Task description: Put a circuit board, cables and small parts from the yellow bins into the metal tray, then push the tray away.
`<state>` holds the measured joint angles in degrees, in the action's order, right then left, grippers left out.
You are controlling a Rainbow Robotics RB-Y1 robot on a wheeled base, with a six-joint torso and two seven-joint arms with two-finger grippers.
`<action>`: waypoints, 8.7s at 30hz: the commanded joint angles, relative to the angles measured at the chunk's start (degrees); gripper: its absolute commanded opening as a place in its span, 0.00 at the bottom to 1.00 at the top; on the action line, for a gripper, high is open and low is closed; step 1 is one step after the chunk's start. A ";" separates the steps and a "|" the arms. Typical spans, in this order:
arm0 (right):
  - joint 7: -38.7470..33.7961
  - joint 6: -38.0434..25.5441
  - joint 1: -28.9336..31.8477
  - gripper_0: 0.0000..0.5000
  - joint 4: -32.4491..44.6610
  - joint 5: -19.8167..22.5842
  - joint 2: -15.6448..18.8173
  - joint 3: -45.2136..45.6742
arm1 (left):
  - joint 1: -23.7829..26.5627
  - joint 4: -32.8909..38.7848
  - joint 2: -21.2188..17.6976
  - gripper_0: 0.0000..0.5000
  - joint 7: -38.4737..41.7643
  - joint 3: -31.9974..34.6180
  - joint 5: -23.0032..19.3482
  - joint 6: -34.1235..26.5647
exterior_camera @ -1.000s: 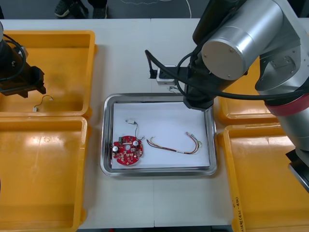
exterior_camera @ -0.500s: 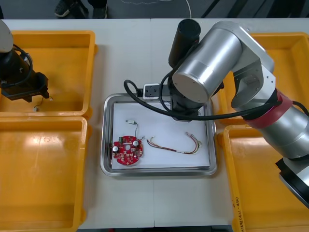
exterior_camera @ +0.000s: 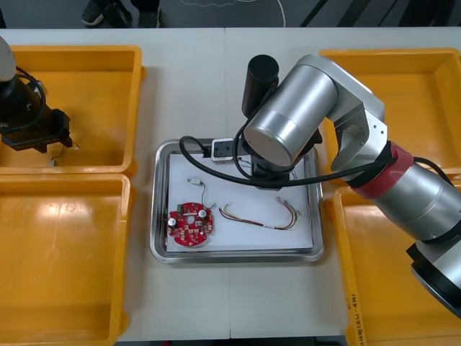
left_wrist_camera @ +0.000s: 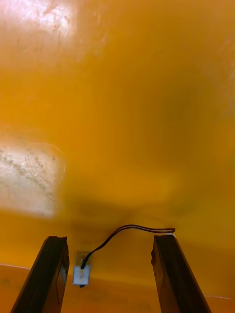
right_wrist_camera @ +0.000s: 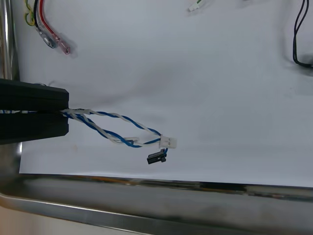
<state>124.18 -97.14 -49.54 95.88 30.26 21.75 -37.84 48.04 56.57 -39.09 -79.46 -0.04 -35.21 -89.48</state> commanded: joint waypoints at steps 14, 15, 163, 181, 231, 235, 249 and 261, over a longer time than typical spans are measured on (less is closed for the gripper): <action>0.63 2.30 -2.32 0.69 -2.37 -0.73 -1.63 -2.32 | -1.72 0.56 -3.01 1.00 -8.17 -0.57 -1.44 1.68; 0.54 2.30 -2.41 0.69 -2.45 -0.82 -1.63 -2.32 | -1.98 0.56 -3.01 1.00 -8.17 -0.57 -1.53 1.68; -55.18 -12.86 41.80 1.00 37.27 13.86 20.61 46.10 | -14.55 35.46 6.04 1.00 -18.89 12.70 8.22 1.77; -53.07 -12.86 41.89 1.00 37.27 12.54 19.38 46.10 | -6.29 24.21 6.04 1.00 -12.65 9.53 7.17 -5.09; -53.07 -12.86 41.89 1.00 37.27 13.33 19.38 46.54 | -1.28 5.84 9.12 1.00 -13.27 4.96 8.49 7.57; -53.07 -12.86 41.89 1.00 37.27 13.51 19.38 46.72 | -1.28 5.75 9.12 0.16 -13.27 4.96 8.49 7.57; -53.34 -12.86 41.89 1.00 37.27 13.59 19.38 46.72 | -1.10 6.45 9.12 0.00 -12.83 4.96 8.66 6.34; -53.34 -12.86 41.89 1.00 37.27 13.68 19.38 46.72 | -1.19 21.22 7.89 0.00 -10.81 9.71 8.57 -7.72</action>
<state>69.65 -109.80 -8.36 131.65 43.49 41.65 6.97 44.96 72.83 -30.47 -93.45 6.85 -26.95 -94.37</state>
